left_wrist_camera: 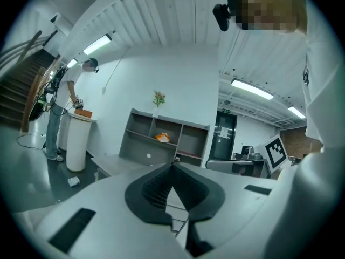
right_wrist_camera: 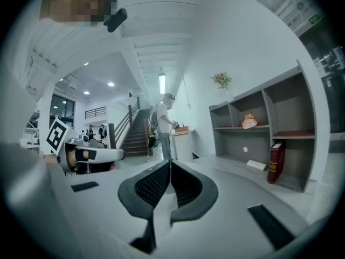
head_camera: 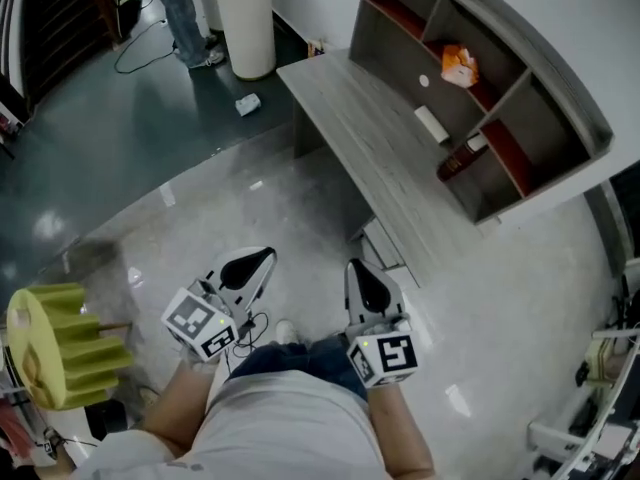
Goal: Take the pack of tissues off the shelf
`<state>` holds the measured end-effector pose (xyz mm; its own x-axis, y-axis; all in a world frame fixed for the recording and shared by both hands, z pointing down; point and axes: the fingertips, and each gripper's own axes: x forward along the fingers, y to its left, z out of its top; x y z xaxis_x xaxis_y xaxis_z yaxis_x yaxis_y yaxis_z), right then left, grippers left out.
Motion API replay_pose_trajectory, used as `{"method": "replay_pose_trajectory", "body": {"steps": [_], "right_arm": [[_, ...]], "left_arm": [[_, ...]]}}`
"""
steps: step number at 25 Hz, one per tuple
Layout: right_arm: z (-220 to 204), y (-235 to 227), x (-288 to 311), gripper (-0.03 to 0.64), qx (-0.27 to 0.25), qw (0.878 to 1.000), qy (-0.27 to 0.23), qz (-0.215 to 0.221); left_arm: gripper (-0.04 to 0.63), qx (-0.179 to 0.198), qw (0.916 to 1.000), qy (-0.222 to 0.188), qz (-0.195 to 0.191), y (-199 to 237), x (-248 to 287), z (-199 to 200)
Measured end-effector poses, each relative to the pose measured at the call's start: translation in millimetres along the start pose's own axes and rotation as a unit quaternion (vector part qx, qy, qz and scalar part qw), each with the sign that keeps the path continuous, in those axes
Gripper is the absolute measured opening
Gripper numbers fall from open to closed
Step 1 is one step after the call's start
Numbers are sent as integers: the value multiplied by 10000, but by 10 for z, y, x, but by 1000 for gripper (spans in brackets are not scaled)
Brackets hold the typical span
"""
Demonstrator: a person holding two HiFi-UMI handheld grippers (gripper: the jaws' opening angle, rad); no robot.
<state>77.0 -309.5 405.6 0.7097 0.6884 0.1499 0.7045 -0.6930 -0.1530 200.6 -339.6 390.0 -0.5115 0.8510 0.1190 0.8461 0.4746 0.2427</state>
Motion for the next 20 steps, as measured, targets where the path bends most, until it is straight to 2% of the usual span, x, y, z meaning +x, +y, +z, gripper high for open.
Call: {"method": "replay_pose_trajectory", "body": {"steps": [3, 11, 20], "right_arm": [[-56, 83, 120, 18, 10, 9999, 107, 21], [-72, 18, 626, 20, 75, 9992, 121, 360], [164, -642, 1363, 20, 224, 9972, 74, 704]], "left_arm": [[17, -184, 9998, 16, 19, 123, -79, -25], [17, -195, 9991, 16, 389, 508, -5, -27], [17, 118, 9966, 125, 804, 916, 748, 199]]}}
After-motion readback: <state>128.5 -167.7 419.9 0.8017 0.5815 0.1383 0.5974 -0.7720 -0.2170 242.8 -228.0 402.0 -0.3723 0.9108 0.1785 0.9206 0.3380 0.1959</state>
